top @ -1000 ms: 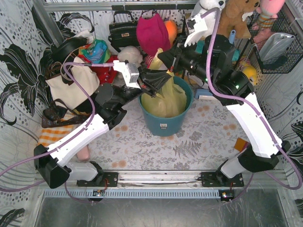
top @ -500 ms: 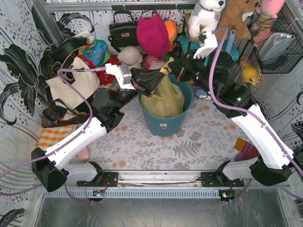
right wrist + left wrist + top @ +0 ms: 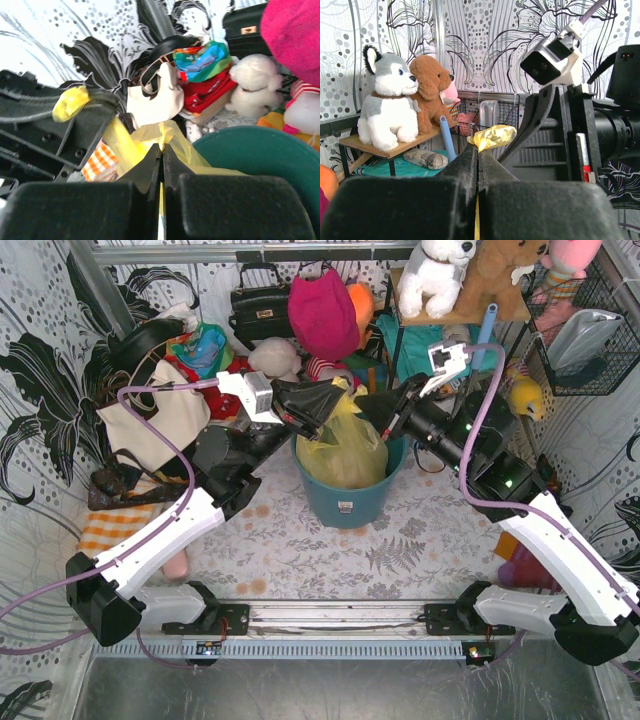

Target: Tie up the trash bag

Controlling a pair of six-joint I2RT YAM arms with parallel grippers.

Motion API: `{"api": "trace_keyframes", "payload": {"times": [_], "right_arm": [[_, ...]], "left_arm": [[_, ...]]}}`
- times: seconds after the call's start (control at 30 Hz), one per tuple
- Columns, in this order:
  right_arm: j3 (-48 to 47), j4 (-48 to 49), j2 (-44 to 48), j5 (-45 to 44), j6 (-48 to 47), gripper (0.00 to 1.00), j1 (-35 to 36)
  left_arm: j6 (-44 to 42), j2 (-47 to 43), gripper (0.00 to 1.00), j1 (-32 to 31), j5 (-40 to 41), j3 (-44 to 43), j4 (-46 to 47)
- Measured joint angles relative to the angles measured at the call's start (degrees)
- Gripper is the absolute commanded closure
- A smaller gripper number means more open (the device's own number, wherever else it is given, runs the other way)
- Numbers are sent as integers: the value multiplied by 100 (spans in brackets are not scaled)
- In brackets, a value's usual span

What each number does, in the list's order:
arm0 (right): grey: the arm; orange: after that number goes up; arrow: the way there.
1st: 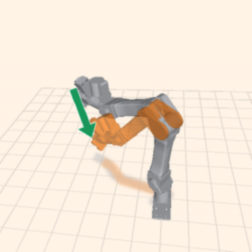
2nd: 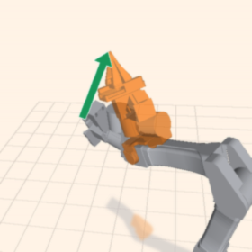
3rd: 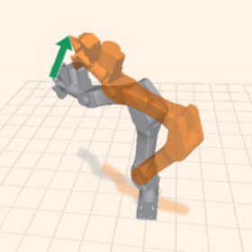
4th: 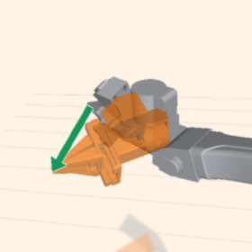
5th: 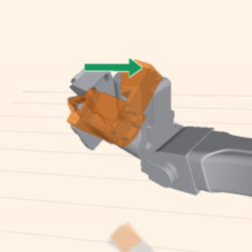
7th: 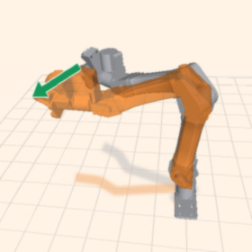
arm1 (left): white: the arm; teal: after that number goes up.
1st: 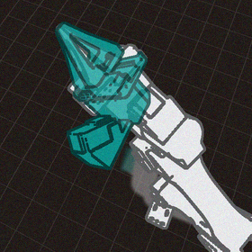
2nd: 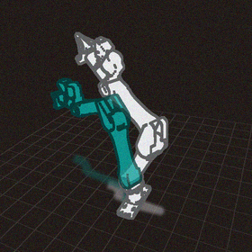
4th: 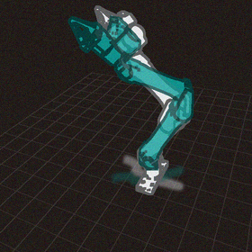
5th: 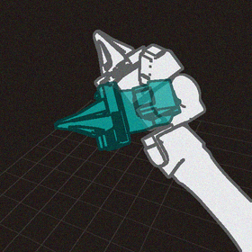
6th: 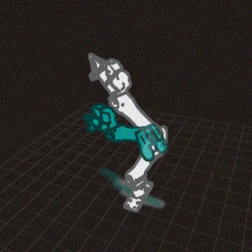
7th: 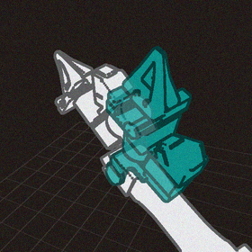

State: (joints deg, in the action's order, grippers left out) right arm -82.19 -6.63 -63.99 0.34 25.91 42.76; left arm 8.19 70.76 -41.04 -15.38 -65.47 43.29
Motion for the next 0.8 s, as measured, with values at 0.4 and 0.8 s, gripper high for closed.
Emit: {"api": "trace_keyframes", "payload": {"times": [0.4,0.8], "right_arm": [[850,811,424,1003,-374,100,0],[1276,1209,595,1499,-461,100,-2]], "left_arm": [[50,66,100,28,22,0,0],[76,140,100,33,22,-7,-39]]}}
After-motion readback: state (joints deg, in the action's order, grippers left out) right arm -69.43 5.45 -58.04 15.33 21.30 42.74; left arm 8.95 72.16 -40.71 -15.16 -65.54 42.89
